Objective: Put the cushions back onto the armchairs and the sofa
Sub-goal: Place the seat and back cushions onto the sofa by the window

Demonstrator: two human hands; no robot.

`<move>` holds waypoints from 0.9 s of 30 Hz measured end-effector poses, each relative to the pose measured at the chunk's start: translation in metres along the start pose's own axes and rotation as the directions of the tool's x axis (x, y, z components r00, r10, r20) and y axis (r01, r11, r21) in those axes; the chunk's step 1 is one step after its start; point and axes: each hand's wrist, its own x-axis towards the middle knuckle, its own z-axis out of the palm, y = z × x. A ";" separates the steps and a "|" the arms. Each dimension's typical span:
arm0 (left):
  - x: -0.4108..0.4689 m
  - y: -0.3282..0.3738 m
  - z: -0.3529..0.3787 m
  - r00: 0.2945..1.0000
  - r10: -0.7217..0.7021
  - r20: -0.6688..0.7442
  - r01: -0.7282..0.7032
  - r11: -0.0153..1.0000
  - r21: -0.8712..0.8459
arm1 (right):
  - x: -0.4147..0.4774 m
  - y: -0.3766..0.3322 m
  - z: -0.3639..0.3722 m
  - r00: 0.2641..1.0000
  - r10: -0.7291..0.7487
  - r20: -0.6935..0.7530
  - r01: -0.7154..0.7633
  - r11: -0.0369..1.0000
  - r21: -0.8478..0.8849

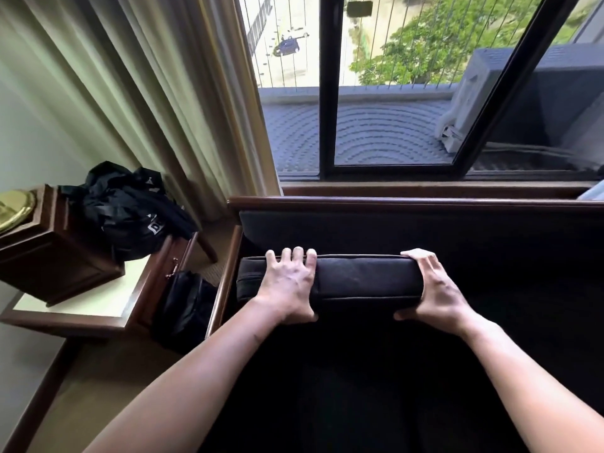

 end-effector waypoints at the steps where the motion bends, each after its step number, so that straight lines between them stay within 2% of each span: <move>1: 0.004 0.007 0.001 0.999 0.025 -0.036 -0.026 1.000 -0.008 | -0.002 0.006 0.002 1.000 0.000 -0.013 0.001 0.998 0.067; 4: 0.012 0.017 0.003 0.990 0.089 -0.113 -0.088 0.996 0.009 | -0.010 0.022 0.004 0.998 0.059 -0.015 -0.053 0.966 0.254; 7: 0.017 0.023 0.004 0.987 0.121 -0.110 -0.119 0.993 0.028 | -0.010 0.031 0.004 0.993 0.090 0.080 -0.114 0.915 0.388; 10: 0.020 0.043 0.006 0.995 0.061 -0.080 -0.060 0.998 0.017 | -0.006 0.035 0.006 0.991 0.073 0.113 -0.117 0.881 0.459; 19: 0.021 0.059 -0.033 0.995 -0.059 -0.074 0.041 0.973 -0.225 | -0.015 0.023 -0.030 0.992 0.066 -0.106 0.001 0.846 0.533; 22: 0.014 0.054 -0.046 0.990 -0.112 -0.087 0.060 0.886 -0.460 | -0.011 0.002 -0.066 0.988 -0.006 -0.157 0.090 0.840 0.535; 27: 0.001 0.036 -0.031 0.981 -0.191 -0.018 0.108 0.627 -0.771 | -0.001 -0.047 -0.090 0.972 -0.130 -0.195 0.213 0.842 0.496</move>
